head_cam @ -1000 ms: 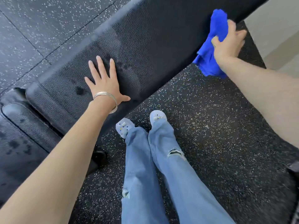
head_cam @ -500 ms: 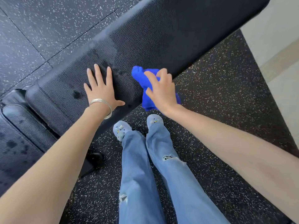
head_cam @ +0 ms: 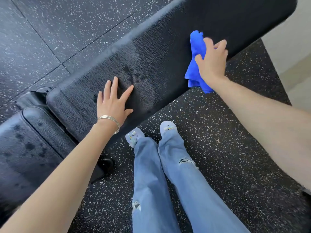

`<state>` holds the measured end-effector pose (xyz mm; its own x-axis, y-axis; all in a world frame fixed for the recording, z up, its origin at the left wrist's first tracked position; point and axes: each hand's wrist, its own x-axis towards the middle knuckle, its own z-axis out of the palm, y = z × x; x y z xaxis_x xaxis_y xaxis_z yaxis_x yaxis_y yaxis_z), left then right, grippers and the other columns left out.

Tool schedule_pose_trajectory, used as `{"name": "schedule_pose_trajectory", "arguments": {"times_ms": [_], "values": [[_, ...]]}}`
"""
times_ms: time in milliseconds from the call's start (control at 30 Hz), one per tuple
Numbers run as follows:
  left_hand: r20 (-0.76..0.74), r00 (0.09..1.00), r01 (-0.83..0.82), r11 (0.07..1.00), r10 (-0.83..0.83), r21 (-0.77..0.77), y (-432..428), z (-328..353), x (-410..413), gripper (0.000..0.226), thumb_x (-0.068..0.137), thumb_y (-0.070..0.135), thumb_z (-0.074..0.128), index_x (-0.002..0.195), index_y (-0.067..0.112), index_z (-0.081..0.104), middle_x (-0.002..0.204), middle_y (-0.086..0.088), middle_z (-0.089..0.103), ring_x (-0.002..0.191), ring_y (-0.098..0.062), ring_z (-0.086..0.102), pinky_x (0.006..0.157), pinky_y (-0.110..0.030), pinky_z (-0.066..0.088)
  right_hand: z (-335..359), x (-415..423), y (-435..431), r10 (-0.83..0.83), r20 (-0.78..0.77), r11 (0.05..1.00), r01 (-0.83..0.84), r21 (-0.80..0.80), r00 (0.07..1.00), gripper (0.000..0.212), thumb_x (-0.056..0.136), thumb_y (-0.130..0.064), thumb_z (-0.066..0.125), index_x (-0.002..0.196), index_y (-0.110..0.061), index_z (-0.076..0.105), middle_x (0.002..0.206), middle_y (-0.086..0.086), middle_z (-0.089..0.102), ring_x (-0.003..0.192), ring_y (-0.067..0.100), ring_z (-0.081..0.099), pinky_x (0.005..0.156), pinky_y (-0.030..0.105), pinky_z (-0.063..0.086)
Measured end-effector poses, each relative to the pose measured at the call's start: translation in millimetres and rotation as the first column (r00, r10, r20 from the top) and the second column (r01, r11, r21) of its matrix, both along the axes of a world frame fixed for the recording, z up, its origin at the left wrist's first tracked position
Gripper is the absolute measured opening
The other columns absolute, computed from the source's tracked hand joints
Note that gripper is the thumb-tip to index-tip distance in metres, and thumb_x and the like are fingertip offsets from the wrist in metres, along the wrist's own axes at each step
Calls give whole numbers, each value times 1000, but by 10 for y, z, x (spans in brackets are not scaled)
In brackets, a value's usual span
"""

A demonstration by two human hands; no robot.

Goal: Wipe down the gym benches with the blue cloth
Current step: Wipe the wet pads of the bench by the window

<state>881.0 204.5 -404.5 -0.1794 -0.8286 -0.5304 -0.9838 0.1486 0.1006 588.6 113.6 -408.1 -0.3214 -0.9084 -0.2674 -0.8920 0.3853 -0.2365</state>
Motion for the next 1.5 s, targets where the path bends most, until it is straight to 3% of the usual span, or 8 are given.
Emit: {"name": "schedule_pose_trajectory", "arguments": {"times_ms": [300, 433, 533, 667, 833, 1067, 1233, 1500], "values": [[2, 962, -272, 962, 272, -32, -109, -26, 602, 89, 78, 49, 68, 149, 37, 15, 159, -13, -2, 146, -33, 2, 117, -47, 13, -30, 1603, 679, 369, 96, 929, -369, -13, 925, 49, 82, -23, 61, 129, -20, 50, 114, 14, 45, 92, 33, 45, 70, 40, 43], [32, 971, -236, 972, 236, -15, -132, -22, 819, 96, 74, 50, 71, 149, 36, 13, 159, -10, 0, 145, -34, 3, 117, -45, 13, 9, 1755, 618, 494, 122, 865, -501, 30, 861, 52, 83, -25, 61, 133, -22, 48, 119, 14, 44, 98, 32, 44, 71, 40, 42], [55, 981, -185, 983, 184, 18, -143, -26, 877, 99, 76, 52, 69, 150, 36, 5, 159, -8, -6, 146, -32, -1, 118, -42, 11, 40, 1408, 266, 428, 91, 903, -430, 2, 899, 50, 85, -22, 58, 134, -24, 47, 121, 13, 41, 104, 32, 42, 78, 44, 46], [46, 973, -228, 973, 226, 44, -147, -64, 842, 99, 77, 49, 69, 149, 38, 2, 159, -4, -11, 146, -30, -6, 120, -41, 10, 9, 952, -229, 122, 27, 992, -121, -31, 992, 51, 88, -24, 53, 137, -24, 41, 124, 13, 40, 108, 32, 42, 85, 44, 44], [42, 971, -237, 971, 236, 40, -145, -81, 847, 99, 78, 51, 67, 149, 39, -1, 159, -3, -13, 146, -30, -9, 120, -41, 9, -67, 1394, -79, -45, -2, 997, 45, -68, 999, 50, 88, -25, 54, 136, -20, 41, 122, 12, 41, 100, 32, 44, 84, 44, 45], [31, 972, -236, 971, 235, 45, -135, -100, 859, 101, 78, 51, 67, 148, 39, -3, 159, -3, -14, 146, -30, -9, 120, -41, 10, -104, 2194, 458, 396, -2, 915, -395, -82, 918, 49, 79, -23, 65, 126, -17, 54, 107, 16, 50, 83, 34, 48, 65, 39, 41], [-2, 968, -251, 967, 251, 46, -127, -45, 852, 101, 77, 48, 69, 149, 38, -1, 159, -4, -13, 146, -31, -8, 119, -43, 12, 48, 1978, 144, 576, -54, 817, -572, 69, 816, 53, 88, -25, 55, 139, -24, 41, 119, 12, 44, 100, 32, 43, 69, 39, 36], [17, 969, -248, 966, 248, 66, -125, -48, 844, 98, 81, 49, 64, 148, 38, -7, 158, -3, -17, 146, -31, -12, 120, -44, 9, 95, 1482, -689, 53, -10, 998, -53, 17, 999, 44, 90, -24, 55, 130, -15, 39, 128, 10, 42, 111, 34, 46, 73, 38, 38]]}}
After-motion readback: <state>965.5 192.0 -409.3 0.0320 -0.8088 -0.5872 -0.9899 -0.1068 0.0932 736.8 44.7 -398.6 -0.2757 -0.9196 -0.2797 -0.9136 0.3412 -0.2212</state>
